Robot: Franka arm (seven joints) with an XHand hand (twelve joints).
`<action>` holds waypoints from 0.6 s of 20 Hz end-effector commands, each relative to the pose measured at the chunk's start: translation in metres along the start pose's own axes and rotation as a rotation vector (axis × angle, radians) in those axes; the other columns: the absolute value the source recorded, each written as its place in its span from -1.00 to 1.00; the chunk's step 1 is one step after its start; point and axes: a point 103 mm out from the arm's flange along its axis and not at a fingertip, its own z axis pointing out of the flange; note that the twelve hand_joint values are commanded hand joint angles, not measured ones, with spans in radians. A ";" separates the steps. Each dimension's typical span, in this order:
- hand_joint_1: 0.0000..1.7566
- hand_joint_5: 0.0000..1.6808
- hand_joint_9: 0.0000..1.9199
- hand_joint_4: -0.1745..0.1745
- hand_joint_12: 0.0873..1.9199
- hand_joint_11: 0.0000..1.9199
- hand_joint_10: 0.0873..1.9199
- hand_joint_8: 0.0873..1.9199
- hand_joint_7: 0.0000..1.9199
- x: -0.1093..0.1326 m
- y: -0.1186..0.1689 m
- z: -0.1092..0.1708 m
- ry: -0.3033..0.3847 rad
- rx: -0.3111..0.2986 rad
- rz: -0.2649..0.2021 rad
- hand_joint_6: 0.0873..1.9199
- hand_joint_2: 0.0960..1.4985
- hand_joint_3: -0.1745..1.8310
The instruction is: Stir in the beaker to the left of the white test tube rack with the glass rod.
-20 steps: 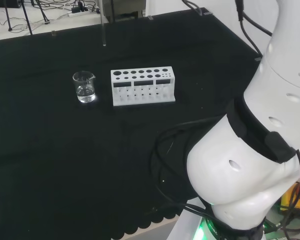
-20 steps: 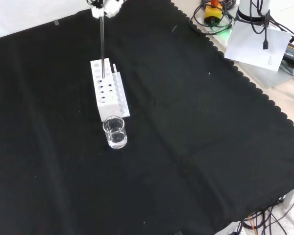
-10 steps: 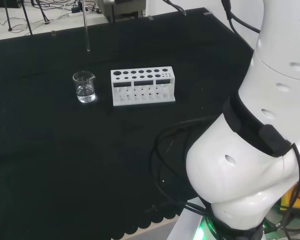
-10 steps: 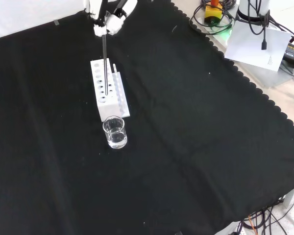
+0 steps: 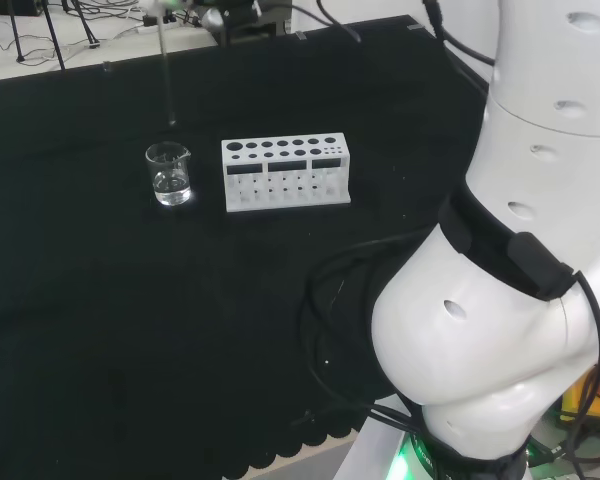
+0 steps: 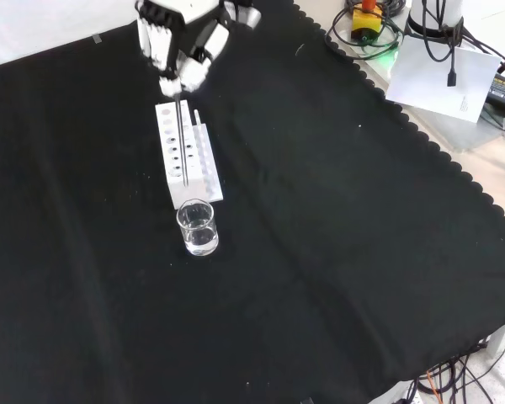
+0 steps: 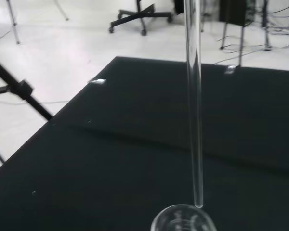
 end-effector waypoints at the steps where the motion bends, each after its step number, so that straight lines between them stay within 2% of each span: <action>1: 0.49 0.41 0.62 -1.00 0.04 0.41 -0.08 0.04 0.20 0.005 0.013 0.014 0.012 0.002 -0.046 -0.69 0.47 -1.00; 12: 0.49 0.41 0.62 -1.00 0.04 0.41 -0.07 0.04 0.20 -0.005 0.021 0.044 0.019 0.039 -0.036 -0.69 0.47 -1.00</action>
